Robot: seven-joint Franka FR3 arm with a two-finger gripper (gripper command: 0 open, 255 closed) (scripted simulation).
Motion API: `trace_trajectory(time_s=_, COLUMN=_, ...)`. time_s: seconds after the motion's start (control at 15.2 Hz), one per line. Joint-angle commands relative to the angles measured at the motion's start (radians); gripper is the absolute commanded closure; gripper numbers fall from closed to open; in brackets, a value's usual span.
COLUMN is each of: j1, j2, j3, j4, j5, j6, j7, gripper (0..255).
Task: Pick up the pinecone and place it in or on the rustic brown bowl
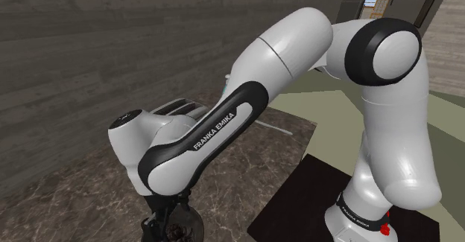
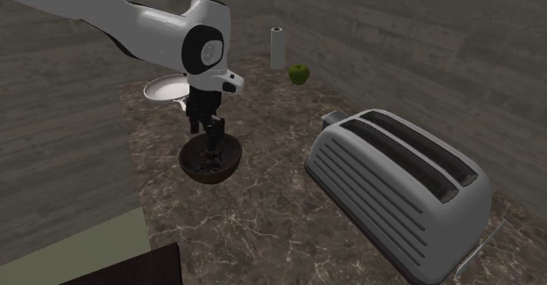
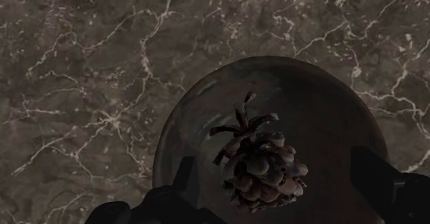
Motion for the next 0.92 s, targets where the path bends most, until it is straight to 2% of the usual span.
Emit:
trace_trajectory(time_s=0.0, j1=0.000, j2=0.000, j3=0.000, j4=0.000, j5=0.000, j6=0.000, j7=0.000, gripper=0)
trace_trajectory(time_s=0.07, j1=0.000, j2=0.000, j3=0.000, j4=0.000, j5=0.000, j6=0.000, j7=0.000, gripper=0)
trace_trajectory(time_s=0.33, j1=-0.011, j2=-0.038, j3=0.007, j4=0.083, j5=0.017, j6=-0.119, j7=-0.011, gripper=0)
trace_trajectory(time_s=0.86, j1=-0.011, j2=-0.038, j3=0.007, j4=0.083, j5=0.017, j6=-0.119, j7=-0.011, gripper=0)
